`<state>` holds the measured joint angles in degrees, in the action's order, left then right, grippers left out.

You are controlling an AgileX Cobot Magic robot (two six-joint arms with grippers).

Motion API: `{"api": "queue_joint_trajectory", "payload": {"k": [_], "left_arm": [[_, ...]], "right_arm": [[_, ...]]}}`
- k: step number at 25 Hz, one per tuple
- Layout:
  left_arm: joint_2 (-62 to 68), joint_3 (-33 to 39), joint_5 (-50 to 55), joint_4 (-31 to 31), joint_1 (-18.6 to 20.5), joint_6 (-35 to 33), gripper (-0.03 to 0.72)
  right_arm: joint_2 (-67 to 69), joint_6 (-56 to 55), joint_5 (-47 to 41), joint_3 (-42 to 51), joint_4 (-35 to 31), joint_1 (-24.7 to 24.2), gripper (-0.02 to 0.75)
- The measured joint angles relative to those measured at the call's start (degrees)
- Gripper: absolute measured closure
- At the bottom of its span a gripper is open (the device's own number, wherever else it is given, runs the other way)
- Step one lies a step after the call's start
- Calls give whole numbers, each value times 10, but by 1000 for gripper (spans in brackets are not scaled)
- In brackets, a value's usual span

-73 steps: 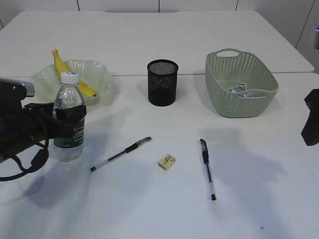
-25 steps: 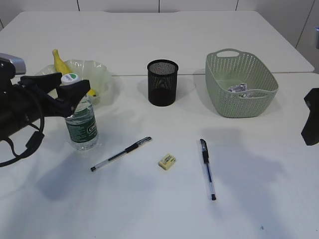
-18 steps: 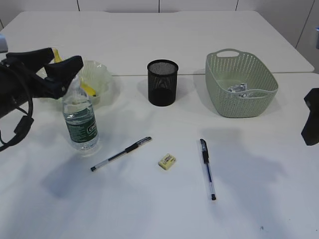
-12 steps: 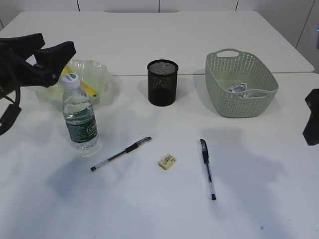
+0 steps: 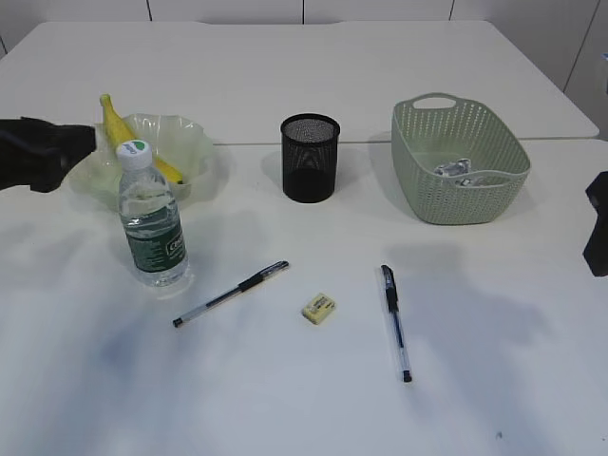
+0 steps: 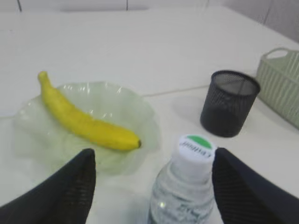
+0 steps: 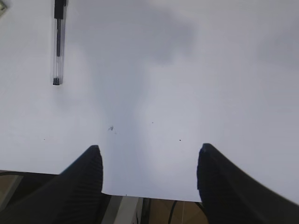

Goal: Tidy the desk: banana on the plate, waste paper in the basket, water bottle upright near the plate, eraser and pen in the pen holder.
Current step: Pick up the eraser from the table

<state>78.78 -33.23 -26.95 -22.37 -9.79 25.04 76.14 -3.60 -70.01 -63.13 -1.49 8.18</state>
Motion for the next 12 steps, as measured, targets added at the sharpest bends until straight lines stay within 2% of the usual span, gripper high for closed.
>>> {"api": "queue_joint_trajectory", "payload": {"k": [5, 9, 12], "left_arm": [[-48, -33, 210, 1, 0, 5, 151], [-55, -98, 424, 21, 0, 5, 155], [-55, -141, 540, 42, 0, -14, 162]], "right_arm": [[0, 4, 0, 0, 0, 0, 265], [0, 14, 0, 0, 0, 0, 265], [0, 24, 0, 0, 0, 0, 265]]}}
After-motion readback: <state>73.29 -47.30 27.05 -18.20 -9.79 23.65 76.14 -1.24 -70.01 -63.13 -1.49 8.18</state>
